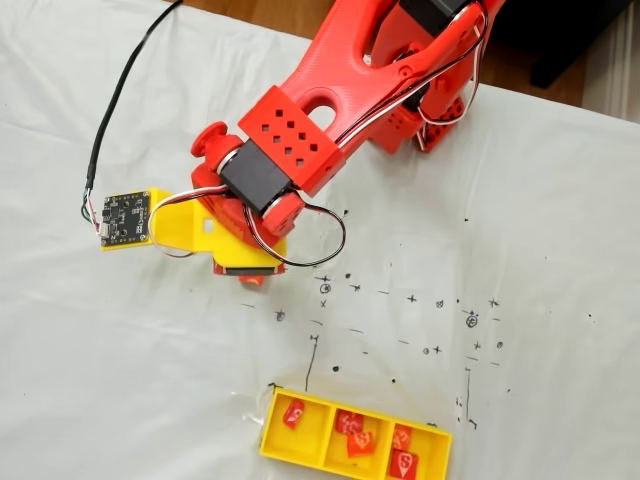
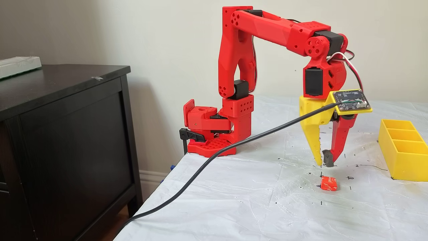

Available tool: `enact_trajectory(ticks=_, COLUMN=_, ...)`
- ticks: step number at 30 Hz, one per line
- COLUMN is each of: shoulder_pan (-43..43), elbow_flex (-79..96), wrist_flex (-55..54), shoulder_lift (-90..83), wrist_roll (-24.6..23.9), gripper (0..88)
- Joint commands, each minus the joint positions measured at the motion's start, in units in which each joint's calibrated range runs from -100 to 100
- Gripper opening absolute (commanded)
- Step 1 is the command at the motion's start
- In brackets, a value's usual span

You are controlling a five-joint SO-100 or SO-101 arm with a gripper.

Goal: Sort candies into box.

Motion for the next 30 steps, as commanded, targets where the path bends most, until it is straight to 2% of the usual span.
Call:
enact_trajectory(ticks=1, shoulder_pan=0.88, elbow_flex=-0.45, wrist_flex=-0.43, shoulder_lift=-1.14, wrist_roll=0.59, gripper=16.0)
enact_trajectory(ticks=7, shoulder_pan=1.52, elbow_flex=0.83, wrist_flex=-1.49, shoulder_lift=-1.57, wrist_roll=1.03, gripper=24.3)
enact_trajectory(ticks=16, shoulder_pan=1.52, elbow_flex=0.92, wrist_flex=-2.56, shoulder_lift=-0.21, wrist_roll=1.51, gripper=27.2)
enact_trajectory(ticks=30, shoulder_pan=1.70, elbow_flex=2.19, wrist_flex=-6.24, shoulder_lift=4.71, wrist_roll=2.30, gripper=27.2)
